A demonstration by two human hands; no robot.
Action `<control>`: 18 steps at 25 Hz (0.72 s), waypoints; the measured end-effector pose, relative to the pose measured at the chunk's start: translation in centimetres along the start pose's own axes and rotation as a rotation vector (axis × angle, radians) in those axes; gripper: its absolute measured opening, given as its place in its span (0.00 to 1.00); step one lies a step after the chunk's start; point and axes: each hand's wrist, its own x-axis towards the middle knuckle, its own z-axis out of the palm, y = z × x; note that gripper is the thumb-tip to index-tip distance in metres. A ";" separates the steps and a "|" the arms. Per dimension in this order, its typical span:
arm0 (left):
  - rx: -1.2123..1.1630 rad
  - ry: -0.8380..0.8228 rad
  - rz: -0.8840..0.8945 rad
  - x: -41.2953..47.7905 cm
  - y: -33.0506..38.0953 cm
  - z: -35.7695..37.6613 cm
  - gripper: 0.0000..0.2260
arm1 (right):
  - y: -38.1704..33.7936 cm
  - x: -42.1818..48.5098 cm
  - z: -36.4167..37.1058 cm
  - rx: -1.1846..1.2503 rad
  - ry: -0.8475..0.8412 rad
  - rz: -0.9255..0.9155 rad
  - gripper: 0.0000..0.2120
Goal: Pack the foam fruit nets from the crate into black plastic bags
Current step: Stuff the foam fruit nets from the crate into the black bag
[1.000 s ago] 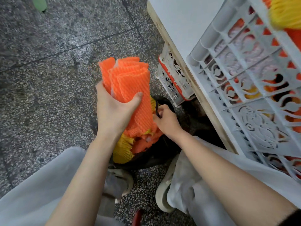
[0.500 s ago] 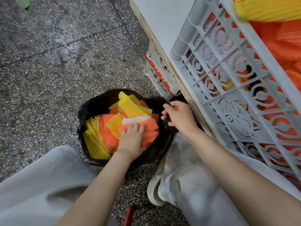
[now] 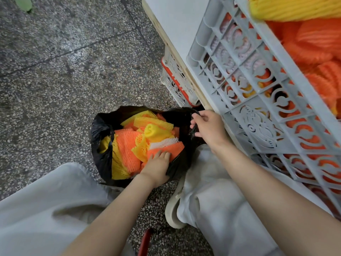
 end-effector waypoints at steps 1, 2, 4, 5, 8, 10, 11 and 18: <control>-0.022 -0.005 0.006 -0.1 -0.1 0.4 0.30 | 0.2 0.2 -0.2 -0.010 0.014 0.003 0.08; -0.030 -0.008 0.013 -0.2 -0.1 0.8 0.29 | 0.4 0.3 -0.4 -0.028 0.024 0.008 0.08; -0.002 0.041 0.018 -0.6 0.3 1.0 0.28 | 1.0 0.4 -0.6 -0.093 0.022 0.004 0.07; 0.016 0.082 0.017 -0.8 0.4 0.9 0.27 | 1.3 0.3 -0.7 -0.133 0.010 -0.004 0.07; 0.060 0.205 0.020 -1.7 0.3 0.3 0.21 | 2.0 -0.1 -1.0 -0.278 -0.029 -0.069 0.05; 0.083 0.273 0.016 -2.4 0.2 -0.1 0.18 | 2.0 -0.7 -1.2 -0.402 -0.043 -0.142 0.06; 0.096 0.299 0.008 -2.7 0.2 -0.2 0.17 | 1.8 -1.0 -1.2 -0.446 -0.040 -0.175 0.06; 0.179 0.240 -0.048 -4.8 0.7 -0.9 0.16 | -0.5 -2.7 -1.1 -0.707 -0.091 -0.309 0.11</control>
